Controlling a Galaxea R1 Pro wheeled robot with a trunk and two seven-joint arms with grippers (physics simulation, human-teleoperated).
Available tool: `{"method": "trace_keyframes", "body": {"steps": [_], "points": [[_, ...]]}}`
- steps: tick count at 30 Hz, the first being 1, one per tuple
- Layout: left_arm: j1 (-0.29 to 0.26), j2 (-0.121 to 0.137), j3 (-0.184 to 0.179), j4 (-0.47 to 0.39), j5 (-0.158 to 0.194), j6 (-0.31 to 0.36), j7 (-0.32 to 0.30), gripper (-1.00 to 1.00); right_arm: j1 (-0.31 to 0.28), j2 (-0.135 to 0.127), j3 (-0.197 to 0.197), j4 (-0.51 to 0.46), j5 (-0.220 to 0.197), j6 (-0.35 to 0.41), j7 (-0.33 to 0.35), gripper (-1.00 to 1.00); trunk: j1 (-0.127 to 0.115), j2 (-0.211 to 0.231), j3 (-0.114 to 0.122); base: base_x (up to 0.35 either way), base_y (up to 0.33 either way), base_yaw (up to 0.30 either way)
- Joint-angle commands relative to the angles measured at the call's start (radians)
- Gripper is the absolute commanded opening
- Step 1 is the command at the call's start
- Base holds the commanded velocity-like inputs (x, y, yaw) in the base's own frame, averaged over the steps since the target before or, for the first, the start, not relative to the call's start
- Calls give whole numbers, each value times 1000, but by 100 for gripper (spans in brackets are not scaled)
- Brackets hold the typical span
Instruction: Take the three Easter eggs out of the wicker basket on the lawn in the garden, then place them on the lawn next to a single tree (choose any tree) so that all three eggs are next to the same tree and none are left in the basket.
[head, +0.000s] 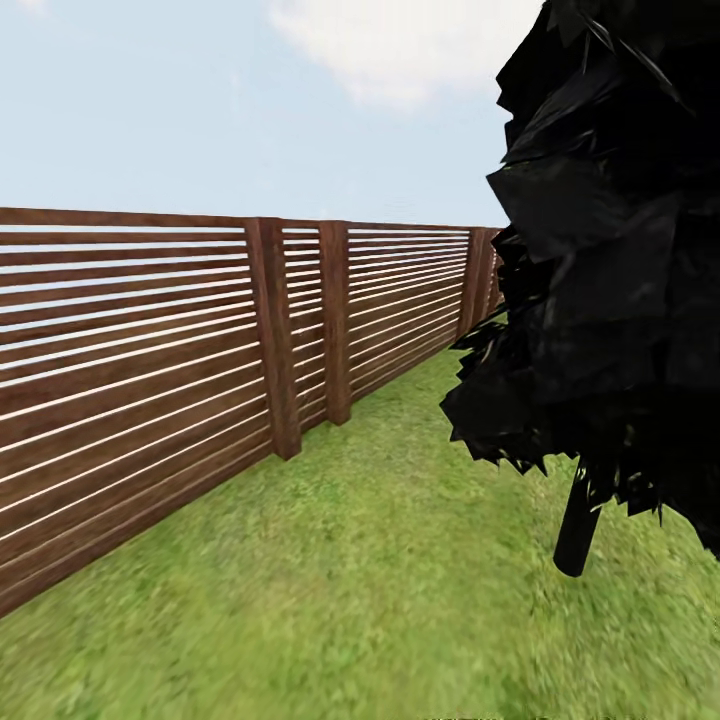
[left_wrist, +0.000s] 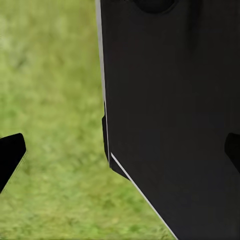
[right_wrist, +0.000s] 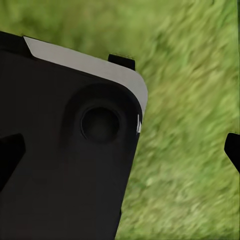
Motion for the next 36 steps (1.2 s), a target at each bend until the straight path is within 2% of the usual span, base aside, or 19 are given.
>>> {"method": "trace_keyframes", "body": {"steps": [1, 36], "points": [[0, 0, -2, 0, -1, -2, 1, 100, -2, 0, 4, 5, 3, -9, 0, 100, 0, 0, 0, 0, 0, -285], [0, 0, 0, 0, 0, -2, 1, 100, -1, -1, 4, 5, 3, -9, 0, 100, 0, 0, 16, 0, 0, -285]]}}
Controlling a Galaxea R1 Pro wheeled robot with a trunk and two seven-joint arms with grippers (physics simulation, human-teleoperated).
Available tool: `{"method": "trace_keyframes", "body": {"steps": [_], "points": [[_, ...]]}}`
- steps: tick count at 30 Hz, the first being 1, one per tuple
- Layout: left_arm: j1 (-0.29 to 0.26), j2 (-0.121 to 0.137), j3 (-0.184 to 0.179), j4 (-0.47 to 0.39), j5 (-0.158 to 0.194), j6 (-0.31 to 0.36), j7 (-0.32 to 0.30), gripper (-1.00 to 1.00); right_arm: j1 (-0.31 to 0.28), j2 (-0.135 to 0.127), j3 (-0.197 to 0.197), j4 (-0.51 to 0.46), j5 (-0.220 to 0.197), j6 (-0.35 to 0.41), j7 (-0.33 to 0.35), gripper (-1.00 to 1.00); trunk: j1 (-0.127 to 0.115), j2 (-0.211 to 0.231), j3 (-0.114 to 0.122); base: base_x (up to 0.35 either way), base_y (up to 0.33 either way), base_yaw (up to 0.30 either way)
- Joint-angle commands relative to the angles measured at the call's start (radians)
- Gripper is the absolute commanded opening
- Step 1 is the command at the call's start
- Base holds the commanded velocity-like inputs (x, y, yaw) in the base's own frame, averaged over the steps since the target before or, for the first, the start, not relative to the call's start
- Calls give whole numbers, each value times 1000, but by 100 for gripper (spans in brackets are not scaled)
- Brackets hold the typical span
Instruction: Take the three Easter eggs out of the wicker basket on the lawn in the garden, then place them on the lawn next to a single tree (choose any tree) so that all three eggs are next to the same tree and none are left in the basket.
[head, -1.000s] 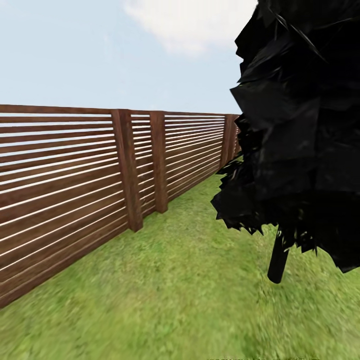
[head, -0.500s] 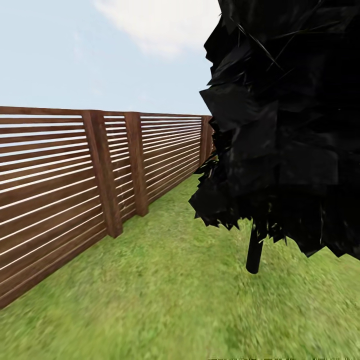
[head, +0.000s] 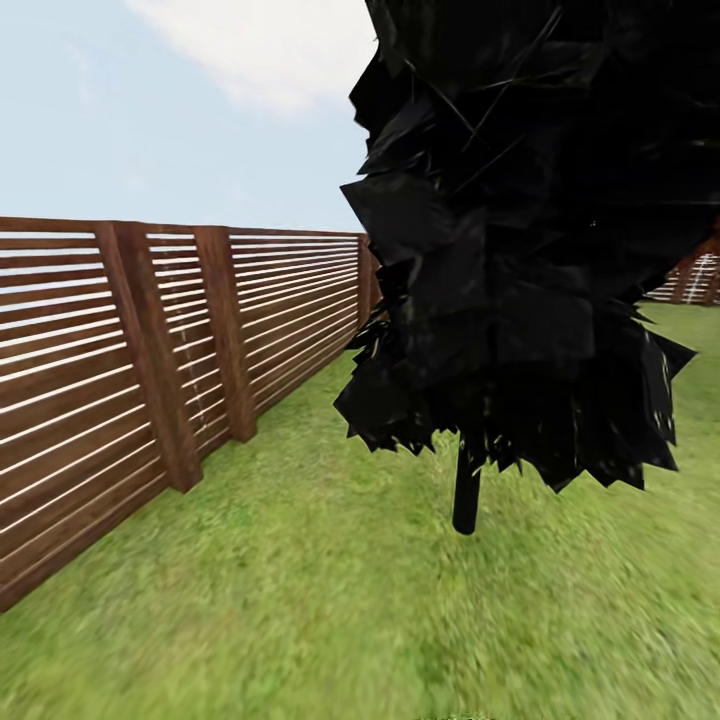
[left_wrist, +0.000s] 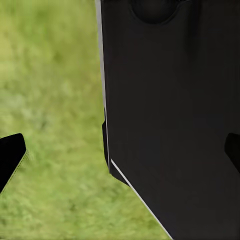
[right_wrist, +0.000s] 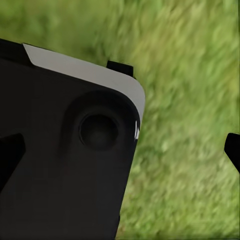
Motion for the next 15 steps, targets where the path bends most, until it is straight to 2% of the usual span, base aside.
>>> {"method": "trace_keyframes", "body": {"steps": [1, 15], "points": [[0, 0, -2, 0, -1, -2, 1, 100, -2, 0, 4, 5, 3, -7, 0, 100, 0, 0, 0, 0, 0, -285], [0, 0, -2, 0, -1, -2, 1, 100, -2, 0, 4, 5, 3, -6, 0, 100, 0, 0, 6, 0, 0, -285]]}}
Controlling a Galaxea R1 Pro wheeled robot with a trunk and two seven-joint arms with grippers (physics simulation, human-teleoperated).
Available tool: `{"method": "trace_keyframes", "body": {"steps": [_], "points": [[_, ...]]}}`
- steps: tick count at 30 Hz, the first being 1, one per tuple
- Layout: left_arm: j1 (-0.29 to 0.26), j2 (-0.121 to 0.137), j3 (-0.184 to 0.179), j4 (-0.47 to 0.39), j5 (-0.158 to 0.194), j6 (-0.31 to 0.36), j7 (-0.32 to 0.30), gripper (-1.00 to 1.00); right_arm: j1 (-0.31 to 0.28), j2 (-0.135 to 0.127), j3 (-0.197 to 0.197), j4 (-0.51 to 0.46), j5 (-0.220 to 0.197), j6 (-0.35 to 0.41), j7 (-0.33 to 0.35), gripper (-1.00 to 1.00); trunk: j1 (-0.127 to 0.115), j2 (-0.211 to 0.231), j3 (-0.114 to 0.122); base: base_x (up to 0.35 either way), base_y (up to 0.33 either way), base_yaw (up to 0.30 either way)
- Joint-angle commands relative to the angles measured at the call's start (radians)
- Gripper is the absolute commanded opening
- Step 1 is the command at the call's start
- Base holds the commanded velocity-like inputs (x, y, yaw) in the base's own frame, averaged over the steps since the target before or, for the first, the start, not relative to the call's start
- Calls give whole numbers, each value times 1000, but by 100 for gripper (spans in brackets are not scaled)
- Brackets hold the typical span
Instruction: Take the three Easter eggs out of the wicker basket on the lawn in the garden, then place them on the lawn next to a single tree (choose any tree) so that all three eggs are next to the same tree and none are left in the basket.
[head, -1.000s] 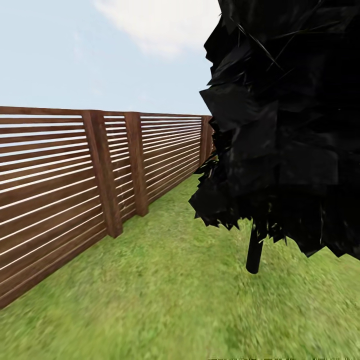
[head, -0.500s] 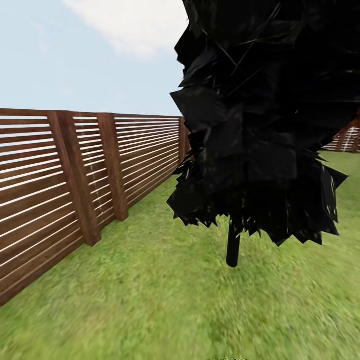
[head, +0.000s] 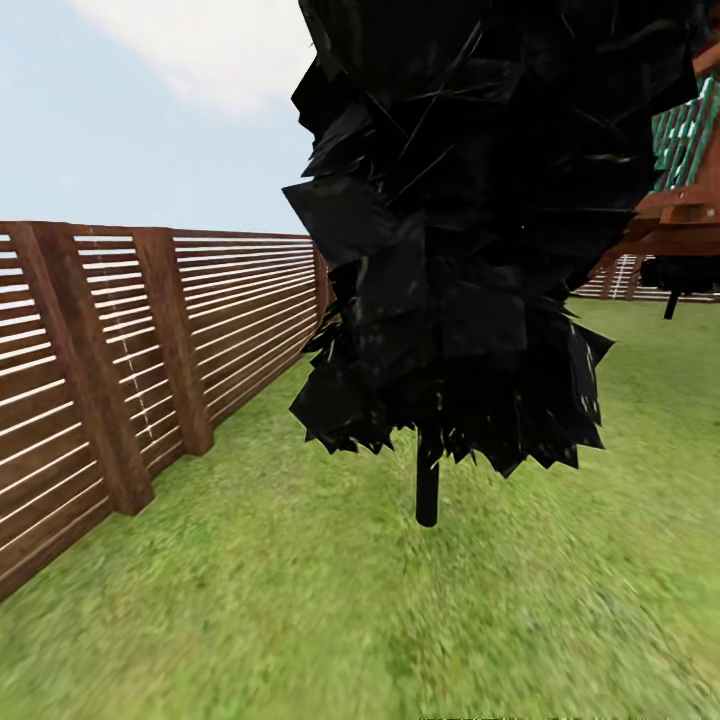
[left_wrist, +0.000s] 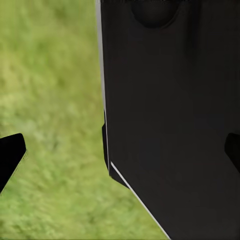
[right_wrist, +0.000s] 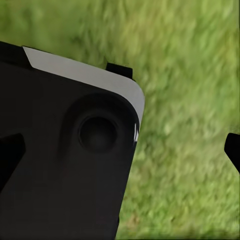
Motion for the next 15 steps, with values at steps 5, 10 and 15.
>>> {"method": "trace_keyframes", "body": {"steps": [5, 10, 15], "points": [[0, 0, -2, 0, -1, -2, 1, 100, -2, 0, 4, 5, 3, -7, 0, 100, 0, 0, 2, 0, 0, -285], [0, 0, -2, 0, -1, -2, 1, 100, -2, 0, 4, 5, 4, -7, 0, 100, 0, 0, 4, 0, 0, -285], [0, 0, -2, 0, -1, -2, 1, 100, -2, 0, 4, 4, 3, -7, 0, 100, 0, 0, 6, 0, 0, -285]]}}
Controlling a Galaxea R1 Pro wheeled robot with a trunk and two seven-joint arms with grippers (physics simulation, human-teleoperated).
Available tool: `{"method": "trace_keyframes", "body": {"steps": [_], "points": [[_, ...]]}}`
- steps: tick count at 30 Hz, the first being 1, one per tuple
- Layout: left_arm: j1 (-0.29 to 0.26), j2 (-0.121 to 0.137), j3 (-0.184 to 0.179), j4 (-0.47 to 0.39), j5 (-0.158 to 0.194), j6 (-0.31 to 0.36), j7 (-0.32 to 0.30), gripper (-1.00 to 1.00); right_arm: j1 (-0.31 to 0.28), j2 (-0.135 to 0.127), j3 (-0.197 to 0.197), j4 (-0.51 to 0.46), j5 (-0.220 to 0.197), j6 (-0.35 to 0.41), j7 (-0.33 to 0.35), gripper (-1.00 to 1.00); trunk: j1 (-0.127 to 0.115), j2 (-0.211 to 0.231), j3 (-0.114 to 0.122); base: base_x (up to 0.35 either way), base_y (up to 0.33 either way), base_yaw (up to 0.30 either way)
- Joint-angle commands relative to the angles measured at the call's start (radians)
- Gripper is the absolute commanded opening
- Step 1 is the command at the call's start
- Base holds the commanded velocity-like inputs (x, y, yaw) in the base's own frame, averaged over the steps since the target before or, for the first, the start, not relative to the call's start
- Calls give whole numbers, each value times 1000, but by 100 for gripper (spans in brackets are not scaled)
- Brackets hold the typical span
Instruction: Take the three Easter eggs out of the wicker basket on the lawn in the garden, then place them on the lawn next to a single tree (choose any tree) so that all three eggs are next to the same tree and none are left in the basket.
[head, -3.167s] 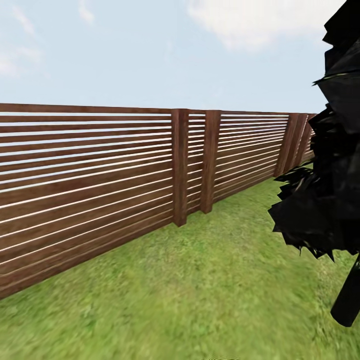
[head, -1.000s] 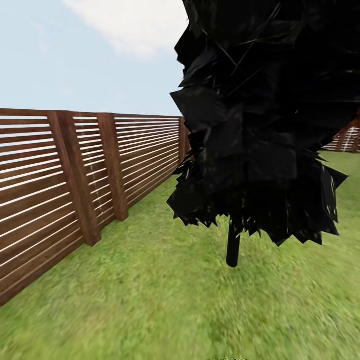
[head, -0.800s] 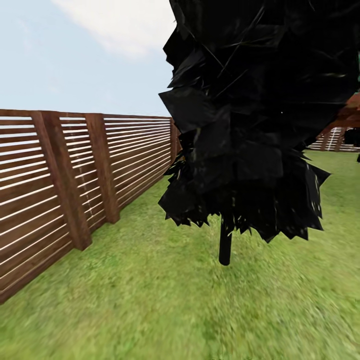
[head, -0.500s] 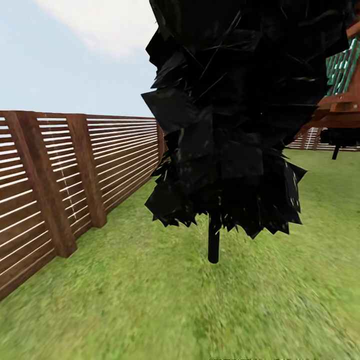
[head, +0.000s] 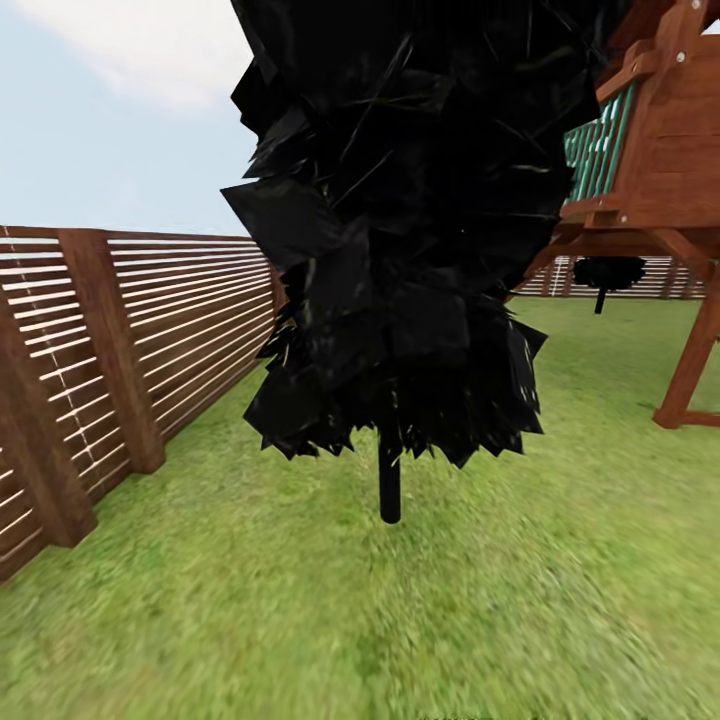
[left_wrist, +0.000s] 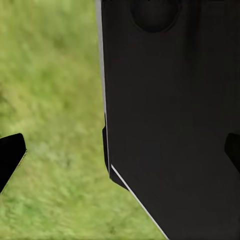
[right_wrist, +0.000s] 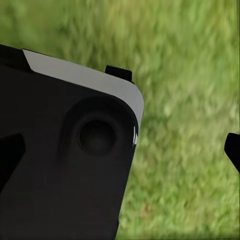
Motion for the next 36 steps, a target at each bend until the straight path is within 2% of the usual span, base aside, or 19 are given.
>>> {"method": "trace_keyframes", "body": {"steps": [1, 36], "points": [[0, 0, -2, 0, -1, -2, 1, 100, -2, 0, 4, 4, 2, -7, 0, 100, 0, 0, 0, 0, 0, -285], [0, -1, -2, 0, -1, -2, 1, 100, -2, 0, 3, 4, 1, -9, 0, 100, 0, 0, 17, 0, 0, -285]]}}
